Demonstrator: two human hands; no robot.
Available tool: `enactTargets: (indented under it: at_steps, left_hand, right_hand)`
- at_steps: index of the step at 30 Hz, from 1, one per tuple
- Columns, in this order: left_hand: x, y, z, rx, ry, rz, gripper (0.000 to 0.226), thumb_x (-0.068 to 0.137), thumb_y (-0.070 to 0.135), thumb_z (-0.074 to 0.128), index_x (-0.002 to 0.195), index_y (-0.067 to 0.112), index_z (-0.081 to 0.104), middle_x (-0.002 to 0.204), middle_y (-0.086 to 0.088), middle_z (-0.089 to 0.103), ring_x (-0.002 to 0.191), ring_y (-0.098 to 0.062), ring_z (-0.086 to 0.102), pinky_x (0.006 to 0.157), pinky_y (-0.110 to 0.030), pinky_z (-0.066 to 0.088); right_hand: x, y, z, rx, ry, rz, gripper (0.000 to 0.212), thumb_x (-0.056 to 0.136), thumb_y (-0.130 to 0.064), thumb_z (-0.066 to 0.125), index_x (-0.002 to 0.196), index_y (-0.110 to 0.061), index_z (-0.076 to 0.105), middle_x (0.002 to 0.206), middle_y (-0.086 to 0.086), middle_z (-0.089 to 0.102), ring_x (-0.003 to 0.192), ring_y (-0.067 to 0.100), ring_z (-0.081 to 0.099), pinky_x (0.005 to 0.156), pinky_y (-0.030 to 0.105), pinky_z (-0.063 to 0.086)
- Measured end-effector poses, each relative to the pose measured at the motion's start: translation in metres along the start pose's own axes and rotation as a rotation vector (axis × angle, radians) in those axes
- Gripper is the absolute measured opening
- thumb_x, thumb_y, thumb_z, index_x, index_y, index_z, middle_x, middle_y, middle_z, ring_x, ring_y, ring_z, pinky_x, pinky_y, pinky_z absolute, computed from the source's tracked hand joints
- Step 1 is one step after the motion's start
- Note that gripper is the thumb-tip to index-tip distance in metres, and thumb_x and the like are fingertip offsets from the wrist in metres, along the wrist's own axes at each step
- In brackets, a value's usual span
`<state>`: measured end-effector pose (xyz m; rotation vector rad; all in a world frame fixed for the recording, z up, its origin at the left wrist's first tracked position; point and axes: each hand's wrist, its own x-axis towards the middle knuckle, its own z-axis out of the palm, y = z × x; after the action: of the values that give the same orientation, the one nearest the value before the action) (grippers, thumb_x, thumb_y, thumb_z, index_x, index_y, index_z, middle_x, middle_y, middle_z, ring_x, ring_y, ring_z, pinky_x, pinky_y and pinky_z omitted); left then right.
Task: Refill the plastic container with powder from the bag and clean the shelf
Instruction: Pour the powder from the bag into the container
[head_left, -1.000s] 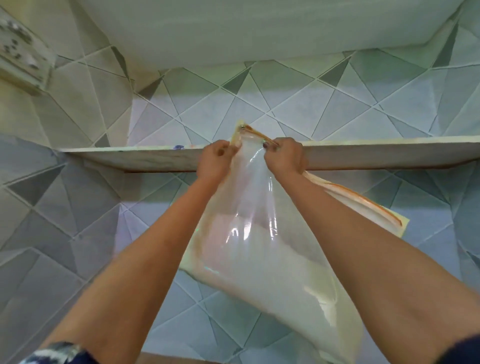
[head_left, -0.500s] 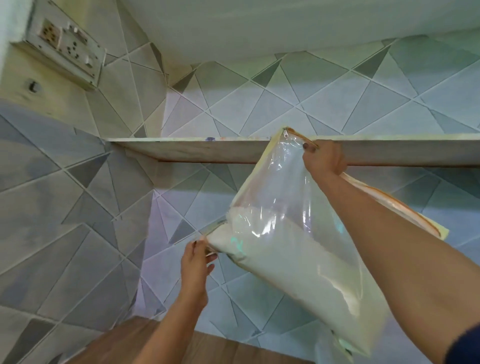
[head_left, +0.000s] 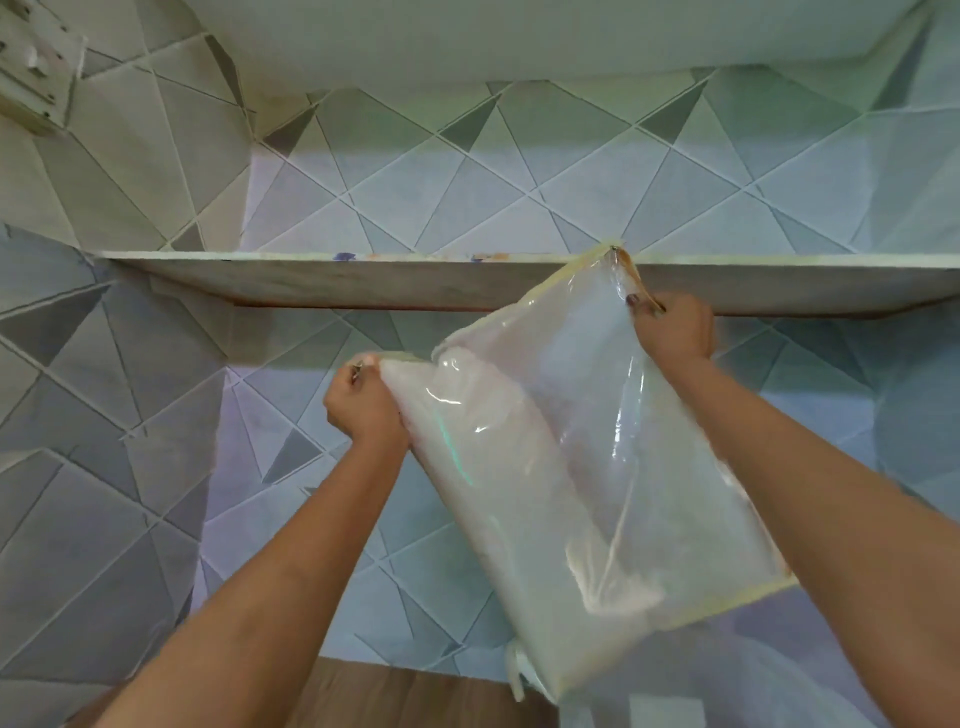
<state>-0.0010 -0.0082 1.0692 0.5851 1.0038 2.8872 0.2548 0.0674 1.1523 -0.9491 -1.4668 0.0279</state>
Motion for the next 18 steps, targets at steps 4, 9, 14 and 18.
enactTargets:
  at_steps: [4, 9, 14, 18]
  left_hand:
    - [0.013, 0.010, 0.024, 0.065, -0.018, 0.108, 0.014, 0.087, 0.014, 0.057, 0.088, 0.009, 0.070, 0.074, -0.002, 0.057, 0.075, -0.015, 0.047, 0.070, -0.023, 0.040]
    - [0.021, 0.014, 0.040, 0.062, -0.105, 0.138, 0.011, 0.084, 0.011, 0.058, 0.086, 0.011, 0.068, 0.070, 0.004, 0.057, 0.072, -0.011, 0.048, 0.072, -0.020, 0.042]
    - [0.003, 0.015, 0.056, 0.062, -0.201, 0.210, 0.018, 0.082, 0.006, 0.054, 0.091, 0.005, 0.069, 0.067, 0.009, 0.056, 0.057, 0.007, 0.048, 0.067, -0.011, 0.041]
    - [-0.006, 0.008, 0.068, 0.058, -0.235, 0.183, 0.020, 0.081, 0.007, 0.055, 0.092, 0.000, 0.070, 0.072, 0.004, 0.060, 0.063, 0.000, 0.051, 0.066, -0.012, 0.043]
  right_hand:
    - [0.001, 0.012, -0.011, -0.028, -0.020, 0.006, 0.048, 0.090, -0.034, 0.054, 0.051, -0.012, 0.038, 0.053, 0.004, 0.037, 0.072, 0.024, 0.043, 0.064, 0.026, 0.028]
    - [-0.006, 0.025, -0.018, -0.010, 0.000, 0.049, 0.049, 0.089, -0.036, 0.056, 0.050, -0.013, 0.036, 0.057, 0.007, 0.040, 0.072, 0.023, 0.043, 0.064, 0.024, 0.029]
    - [-0.023, 0.064, -0.020, 0.013, 0.014, 0.108, 0.049, 0.089, -0.035, 0.056, 0.050, -0.014, 0.035, 0.056, 0.006, 0.040, 0.068, 0.024, 0.042, 0.061, 0.027, 0.029]
    - [-0.033, 0.090, -0.022, 0.018, 0.000, 0.126, 0.040, 0.090, -0.035, 0.055, 0.056, -0.015, 0.045, 0.056, 0.002, 0.043, 0.067, 0.022, 0.045, 0.057, 0.027, 0.030]
